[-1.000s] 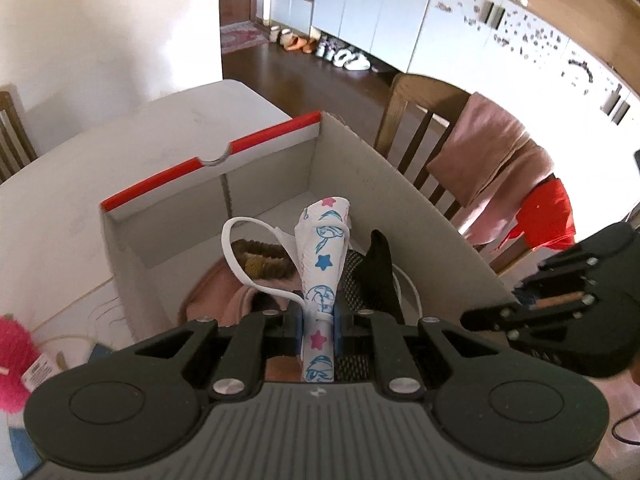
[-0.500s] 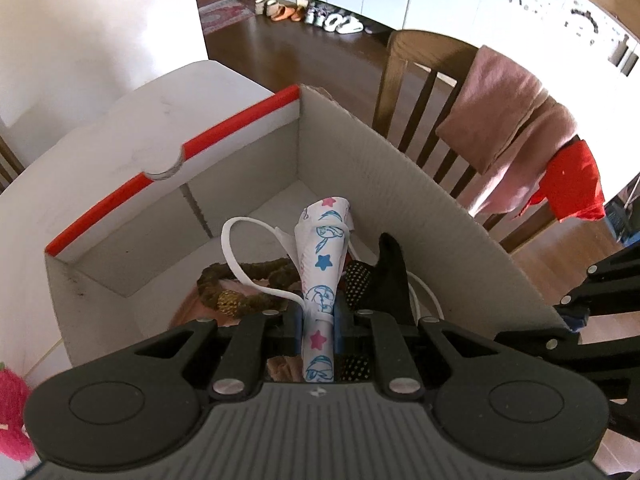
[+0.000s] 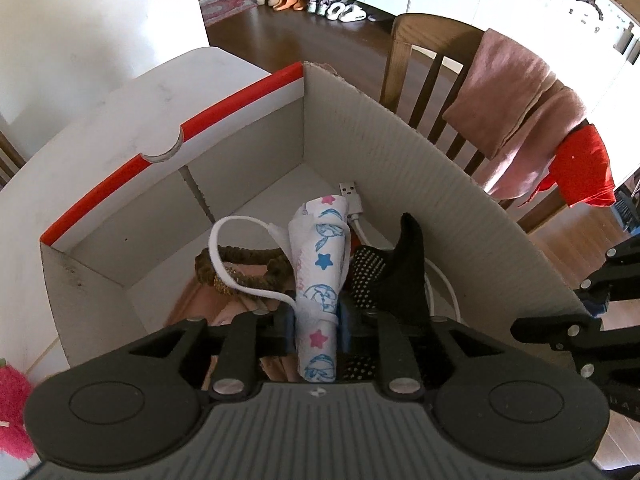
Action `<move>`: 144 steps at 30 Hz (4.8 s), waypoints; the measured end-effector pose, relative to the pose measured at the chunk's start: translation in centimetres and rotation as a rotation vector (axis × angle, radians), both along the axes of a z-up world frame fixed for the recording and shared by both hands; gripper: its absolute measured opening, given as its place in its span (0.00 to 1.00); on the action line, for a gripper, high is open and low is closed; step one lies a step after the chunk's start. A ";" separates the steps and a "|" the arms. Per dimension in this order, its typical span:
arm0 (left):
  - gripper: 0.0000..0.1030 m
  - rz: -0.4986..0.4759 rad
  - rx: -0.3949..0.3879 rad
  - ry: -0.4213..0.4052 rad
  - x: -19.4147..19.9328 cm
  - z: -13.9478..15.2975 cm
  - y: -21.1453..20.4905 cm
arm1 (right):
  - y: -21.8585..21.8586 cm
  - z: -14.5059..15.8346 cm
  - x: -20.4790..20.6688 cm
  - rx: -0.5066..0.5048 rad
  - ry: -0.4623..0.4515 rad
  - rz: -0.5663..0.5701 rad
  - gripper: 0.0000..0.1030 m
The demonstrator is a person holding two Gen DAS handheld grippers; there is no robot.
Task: Organize objects
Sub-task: 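Lower the mask onto the items and open the left gripper, then move the left gripper back to the pink fuzzy ball, then grasp the pink fuzzy ball with the left gripper and lift, then carry the pink fuzzy ball into the white box with the left gripper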
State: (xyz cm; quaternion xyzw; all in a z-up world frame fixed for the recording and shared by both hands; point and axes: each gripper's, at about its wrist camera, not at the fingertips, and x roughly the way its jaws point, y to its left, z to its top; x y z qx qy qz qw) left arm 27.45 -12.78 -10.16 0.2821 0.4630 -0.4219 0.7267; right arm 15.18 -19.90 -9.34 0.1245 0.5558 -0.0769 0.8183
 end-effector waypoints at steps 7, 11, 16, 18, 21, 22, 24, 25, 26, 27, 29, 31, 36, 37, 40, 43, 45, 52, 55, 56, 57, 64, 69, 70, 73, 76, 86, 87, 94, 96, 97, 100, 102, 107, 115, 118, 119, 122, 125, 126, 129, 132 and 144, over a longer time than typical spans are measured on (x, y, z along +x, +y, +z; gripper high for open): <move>0.31 0.007 -0.008 -0.022 -0.4 0.3 0.6 | 0.0 0.0 0.0 -0.001 0.000 0.001 0.07; 0.57 0.017 -0.023 -0.023 -0.4 0.7 1.3 | 0.1 0.0 0.0 -0.002 0.000 0.001 0.07; 0.58 0.031 -0.056 -0.022 -0.5 1.6 2.3 | 0.1 0.0 0.0 -0.002 0.000 0.002 0.07; 0.59 0.039 -0.067 -0.021 -0.5 2.0 2.6 | 0.1 0.0 0.0 -0.004 0.001 0.003 0.07; 0.61 0.048 -0.094 -0.020 -0.5 2.8 3.6 | 0.2 0.1 0.0 -0.005 0.001 0.003 0.07; 0.61 0.052 -0.105 -0.017 -0.6 3.2 3.9 | 0.2 0.1 0.0 -0.005 0.001 0.003 0.07; 0.61 0.063 -0.129 -0.009 -0.6 3.9 4.8 | 0.2 0.1 0.0 -0.005 0.001 0.004 0.07; 0.61 0.069 -0.142 -0.006 -0.6 4.3 5.4 | 0.2 0.1 0.0 -0.005 0.002 0.004 0.07; 0.61 0.075 -0.156 -0.005 -0.7 4.7 5.9 | 0.2 0.1 0.1 -0.006 0.002 0.005 0.07; 0.62 0.082 -0.173 -0.005 -0.8 5.2 6.5 | 0.2 0.1 0.0 -0.007 0.002 0.005 0.07; 0.66 0.096 -0.203 -0.006 -0.9 6.1 7.8 | 0.2 0.1 0.1 -0.009 0.003 0.006 0.07; 0.67 0.112 -0.230 -0.010 -0.9 7.0 9.1 | 0.2 0.1 0.0 -0.010 0.004 0.007 0.07; 0.73 0.181 -0.263 -0.025 -0.3 8.4 12.5 | 0.3 0.1 0.1 -0.010 0.005 0.007 0.07; 0.75 0.199 -0.266 -0.026 -0.1 8.5 13.2 | 0.3 0.1 0.1 -0.010 0.004 0.007 0.07; 0.80 0.257 -0.273 -0.029 0.7 8.8 15.2 | 0.3 0.1 0.1 -0.011 0.005 0.008 0.07; 0.81 0.317 -0.272 -0.039 1.7 8.8 17.4 | 0.3 0.1 0.1 -0.011 0.005 0.009 0.07; 0.82 0.359 -0.269 -0.048 2.3 8.7 18.8 | 0.3 0.2 0.1 -0.012 0.006 0.009 0.07; 0.84 0.461 -0.260 -0.062 4.6 8.0 22.4 | 0.4 0.1 0.1 -0.013 0.012 0.013 0.06; 0.85 0.495 -0.254 -0.069 5.6 7.6 23.5 | 0.3 0.1 0.0 -0.012 0.015 0.011 0.06; 0.88 0.503 -0.247 -0.073 6.0 7.5 23.8 | 0.3 0.2 0.0 -0.010 0.015 0.010 0.06; 0.94 0.511 -0.242 -0.076 6.4 7.3 24.1 | 0.3 0.2 0.1 -0.011 0.017 0.010 0.06; 1.00 0.558 -0.172 -0.146 9.5 5.2 24.9 | 0.3 0.2 0.2 -0.007 0.021 0.000 0.06; 1.00 0.574 -0.156 -0.105 12.4 3.3 24.8 | 0.3 0.1 0.3 -0.004 0.027 -0.008 0.07; 1.00 0.578 -0.150 -0.101 12.9 3.0 24.8 | 0.2 0.1 0.3 -0.003 0.026 -0.011 0.06; 1.00 0.599 -0.122 -0.099 14.3 1.8 24.4 | 0.2 0.0 0.3 0.000 0.033 -0.019 0.06; 1.00 0.609 -0.105 -0.084 15.7 0.8 24.2 | 0.2 -0.1 0.4 0.001 0.039 -0.024 0.06; 1.00 0.633 -0.040 -0.090 18.0 -2.1 23.6 | 0.1 -0.3 0.6 0.004 0.051 -0.037 0.06; 1.00 0.639 -0.028 -0.087 18.2 -2.4 23.6 | 0.1 -0.4 0.6 0.005 0.053 -0.037 0.06; 1.00 0.672 -0.024 -0.076 18.5 -3.3 24.1 | 0.0 -0.5 0.7 0.005 0.059 -0.042 0.06; 0.99 0.677 -0.030 -0.076 18.4 -3.1 24.3 | 0.1 -0.5 0.7 0.005 0.059 -0.041 0.06; 0.99 0.679 -0.034 -0.077 18.3 -3.1 24.4 | 0.1 -0.5 0.7 0.003 0.059 -0.041 0.06; 0.93 0.682 -0.050 -0.081 17.9 -2.9 24.7 | 0.1 -0.5 0.7 0.002 0.056 -0.043 0.05; 0.86 0.681 -0.062 -0.075 17.6 -2.6 24.9 | 0.2 -0.4 0.7 0.000 0.054 -0.041 0.05; 0.82 0.673 -0.059 -0.086 16.7 -1.9 25.1 | 0.3 -0.3 0.7 -0.007 0.052 -0.035 0.05; 0.82 0.631 -0.091 -0.086 12.6 1.4 25.3 | 0.4 -0.3 0.6 -0.016 0.046 -0.024 0.05; 0.82 0.586 -0.100 -0.093 10.5 2.9 25.0 | 0.5 -0.3 0.6 -0.021 0.044 -0.016 0.05; 0.82 0.574 -0.101 -0.096 9.8 3.4 24.8 | 0.6 -0.2 0.6 -0.024 0.042 -0.012 0.05; 0.82 0.537 -0.109 -0.103 7.7 5.1 24.3 | 0.5 -0.2 0.5 -0.025 0.036 -0.006 0.05; 0.82 0.491 -0.123 -0.109 5.8 6.7 23.8 | 0.5 -0.2 0.6 -0.029 0.036 0.001 0.05; 0.82 0.477 -0.128 -0.109 5.2 7.2 23.6 | 0.5 -0.2 0.5 -0.030 0.036 0.003 0.05; 0.82 0.440 -0.151 -0.110 3.5 8.8 22.9 | 0.6 -0.2 0.5 -0.036 0.033 0.008 0.05; 0.82 0.404 -0.182 -0.108 2.2 10.3 21.9 | 0.6 -0.2 0.5 -0.034 0.029 0.009 0.05; 0.82 0.172 -0.242 -0.095 -2.7 13.2 14.0 | 0.6 -0.1 0.4 -0.036 0.022 0.019 0.05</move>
